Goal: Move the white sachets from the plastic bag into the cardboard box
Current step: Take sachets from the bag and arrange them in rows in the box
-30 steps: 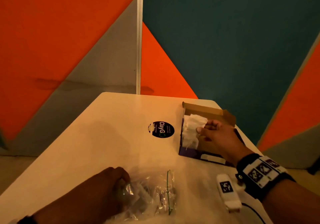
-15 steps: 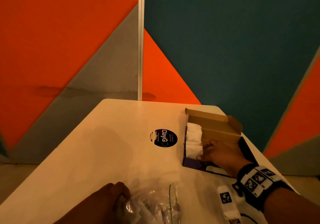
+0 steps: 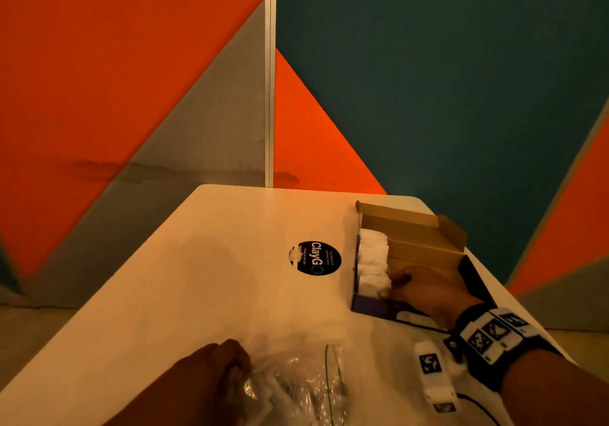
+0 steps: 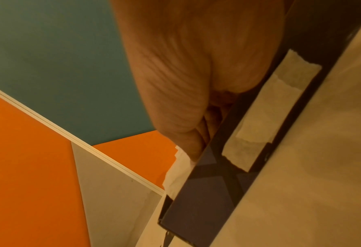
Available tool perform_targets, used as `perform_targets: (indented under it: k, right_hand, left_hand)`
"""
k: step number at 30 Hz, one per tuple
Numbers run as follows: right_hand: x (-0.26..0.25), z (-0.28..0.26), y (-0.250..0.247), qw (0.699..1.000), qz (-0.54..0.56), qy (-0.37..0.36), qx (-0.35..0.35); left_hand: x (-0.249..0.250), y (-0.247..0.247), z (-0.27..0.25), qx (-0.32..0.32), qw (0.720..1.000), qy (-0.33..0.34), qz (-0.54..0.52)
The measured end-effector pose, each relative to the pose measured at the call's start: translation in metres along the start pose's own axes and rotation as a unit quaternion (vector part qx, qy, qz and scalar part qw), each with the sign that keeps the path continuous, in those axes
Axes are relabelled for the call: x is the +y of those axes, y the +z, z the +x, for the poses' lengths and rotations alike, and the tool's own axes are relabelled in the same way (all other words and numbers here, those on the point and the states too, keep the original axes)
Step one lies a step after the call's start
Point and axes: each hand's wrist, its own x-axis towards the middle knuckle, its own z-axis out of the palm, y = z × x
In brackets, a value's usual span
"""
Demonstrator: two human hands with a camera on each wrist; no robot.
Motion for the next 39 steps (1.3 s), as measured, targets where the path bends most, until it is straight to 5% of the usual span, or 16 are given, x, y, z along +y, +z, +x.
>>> perform_targets:
  k: [6,10,11,14,16,25,39]
  right_hand:
    - [0.000,-0.011,-0.002,0.998,0.035,-0.027,0.046]
    - [-0.007,-0.054,-0.001,0.960,-0.113,-0.179,0.185]
    - [-0.011,-0.071,0.003,0.948,-0.127,-0.230,0.180]
    - [-0.021,-0.124,0.029,0.931,-0.199,-0.303,-0.033]
    - [-0.018,-0.139,0.048,0.905,-0.257,-0.320,-0.111]
    - [-0.013,-0.145,0.071,0.894,-0.353,-0.260,-0.093]
    - [-0.012,-0.137,0.083,0.925,-0.176,-0.326,-0.082]
  left_hand:
    - [0.001,0.000,-0.006,-0.054,0.997,-0.046,0.007]
    - [0.001,-0.001,-0.011,-0.059,0.997,-0.045,-0.010]
    - [0.001,0.000,-0.012,-0.055,0.998,-0.037,-0.004]
    - [-0.001,0.005,-0.010,-0.050,0.998,-0.019,0.015]
    - [-0.002,0.008,-0.009,-0.048,0.998,-0.016,0.021]
    - [-0.009,0.013,-0.007,-0.023,0.999,-0.010,0.026]
    - [-0.011,0.016,-0.007,-0.025,0.999,-0.001,0.031]
